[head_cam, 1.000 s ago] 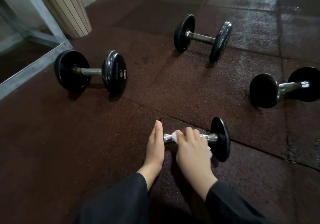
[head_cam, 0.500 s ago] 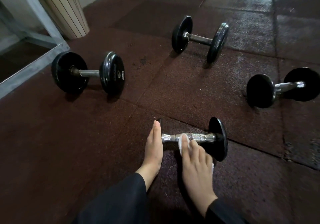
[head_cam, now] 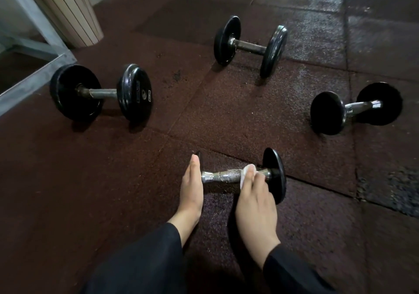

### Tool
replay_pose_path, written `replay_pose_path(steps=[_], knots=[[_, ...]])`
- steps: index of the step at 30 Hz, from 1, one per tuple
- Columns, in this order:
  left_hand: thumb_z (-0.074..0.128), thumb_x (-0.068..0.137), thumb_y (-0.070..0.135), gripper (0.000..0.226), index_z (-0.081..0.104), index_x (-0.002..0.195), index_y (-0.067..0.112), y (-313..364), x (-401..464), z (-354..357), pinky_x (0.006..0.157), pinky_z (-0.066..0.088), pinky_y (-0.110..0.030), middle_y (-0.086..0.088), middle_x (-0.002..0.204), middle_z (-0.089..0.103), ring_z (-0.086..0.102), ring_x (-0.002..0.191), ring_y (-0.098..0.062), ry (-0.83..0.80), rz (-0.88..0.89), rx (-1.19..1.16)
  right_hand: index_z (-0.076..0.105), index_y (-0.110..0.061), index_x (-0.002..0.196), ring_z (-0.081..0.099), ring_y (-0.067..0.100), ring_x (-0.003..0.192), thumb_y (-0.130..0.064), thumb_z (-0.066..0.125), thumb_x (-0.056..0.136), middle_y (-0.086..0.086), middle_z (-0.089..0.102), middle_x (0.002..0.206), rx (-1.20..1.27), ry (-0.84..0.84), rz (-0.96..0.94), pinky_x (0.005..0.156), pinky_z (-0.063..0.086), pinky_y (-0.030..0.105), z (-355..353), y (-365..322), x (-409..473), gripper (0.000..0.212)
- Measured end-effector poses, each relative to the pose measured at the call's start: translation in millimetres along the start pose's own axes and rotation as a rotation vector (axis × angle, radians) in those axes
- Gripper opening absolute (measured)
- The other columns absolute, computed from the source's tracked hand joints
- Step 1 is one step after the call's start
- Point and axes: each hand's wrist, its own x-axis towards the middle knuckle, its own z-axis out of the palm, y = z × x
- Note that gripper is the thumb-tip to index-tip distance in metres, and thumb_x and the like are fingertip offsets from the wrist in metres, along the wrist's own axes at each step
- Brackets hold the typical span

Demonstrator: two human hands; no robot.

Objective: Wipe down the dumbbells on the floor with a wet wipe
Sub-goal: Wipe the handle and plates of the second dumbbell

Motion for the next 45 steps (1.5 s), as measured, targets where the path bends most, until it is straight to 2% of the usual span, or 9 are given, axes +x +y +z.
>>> replay_pose_path(steps=[15,20,24,28,30,32,35,41,45], knots=[[0.029,0.099,0.042,0.053,0.041,0.14,0.011,4,-2,-1,0.114,0.024,-0.026,-0.004,0.146,0.042,0.037,0.136,-0.014,0.002,0.011,0.015,0.065,-0.005,0.075,0.055,0.017,0.048,-0.008,0.024,0.077,0.009,0.056,0.067,-0.056,-0.14,-0.083,0.034,0.028,0.016,-22,-14,28,0.041],[0.029,0.098,0.044,0.055,0.041,0.141,0.012,-1,-4,-2,0.117,0.025,-0.032,-0.003,0.146,0.043,0.037,0.136,-0.013,-0.019,0.012,0.005,0.068,0.009,0.099,0.058,0.021,0.04,-0.009,0.046,0.07,0.018,0.063,0.069,-0.07,-0.222,0.036,0.028,0.034,0.018,-22,5,11,0.04],[0.029,0.098,0.043,0.055,0.041,0.141,0.011,-1,-2,-2,0.116,0.024,-0.029,-0.002,0.146,0.042,0.037,0.136,-0.013,-0.009,0.013,0.001,0.038,0.013,0.133,0.061,0.01,0.083,-0.003,0.032,0.083,0.013,0.059,0.116,-0.203,-0.392,0.046,0.038,0.028,0.02,-18,-7,12,0.053],[0.03,0.098,0.044,0.055,0.042,0.14,0.011,1,-2,-1,0.116,0.026,-0.033,-0.004,0.145,0.044,0.039,0.135,-0.015,-0.01,-0.009,-0.008,0.067,0.005,0.105,0.055,0.012,0.051,0.003,0.025,0.068,0.017,0.071,0.087,-0.467,-0.476,-0.174,0.035,0.013,0.015,-11,1,1,0.055],[0.03,0.098,0.044,0.055,0.042,0.14,0.011,-1,-1,-1,0.116,0.026,-0.034,-0.005,0.145,0.045,0.04,0.134,-0.015,-0.01,-0.005,-0.008,0.045,0.03,0.112,0.06,0.015,0.067,0.017,0.024,0.069,0.037,0.06,0.103,-0.619,-0.617,-0.21,0.036,0.022,0.017,-19,5,-1,0.05],[0.03,0.098,0.044,0.055,0.042,0.141,0.011,0,-2,-1,0.116,0.026,-0.034,-0.004,0.145,0.044,0.039,0.135,-0.015,-0.008,-0.01,-0.009,0.005,0.035,0.126,0.057,0.02,0.103,0.017,0.02,0.08,0.045,0.033,0.13,-0.544,-0.342,-0.11,0.056,0.045,0.019,-23,2,12,0.051],[0.031,0.098,0.043,0.055,0.041,0.141,0.011,0,-1,-1,0.116,0.026,-0.034,-0.004,0.145,0.044,0.039,0.135,-0.014,-0.02,-0.008,-0.024,0.009,0.03,0.13,0.053,0.026,0.112,0.011,0.013,0.076,0.044,0.026,0.138,-0.528,-0.344,-0.208,0.079,0.046,0.021,-25,0,35,0.057],[0.03,0.098,0.044,0.055,0.042,0.141,0.011,-1,-2,-2,0.116,0.026,-0.034,-0.004,0.145,0.044,0.039,0.135,-0.014,-0.022,0.0,-0.011,0.062,0.018,0.105,0.057,0.015,0.041,-0.005,0.055,0.055,0.024,0.066,0.072,-0.194,-0.472,-0.009,0.03,0.022,0.007,-21,10,-1,0.055],[0.031,0.098,0.042,0.054,0.042,0.141,0.01,-1,0,-2,0.117,0.025,-0.033,-0.003,0.145,0.044,0.039,0.135,-0.013,-0.02,-0.004,-0.017,0.012,0.024,0.135,0.057,0.027,0.105,0.007,0.036,0.083,0.039,0.037,0.134,-0.393,-0.412,-0.154,0.068,0.053,0.02,-33,4,16,0.06]])
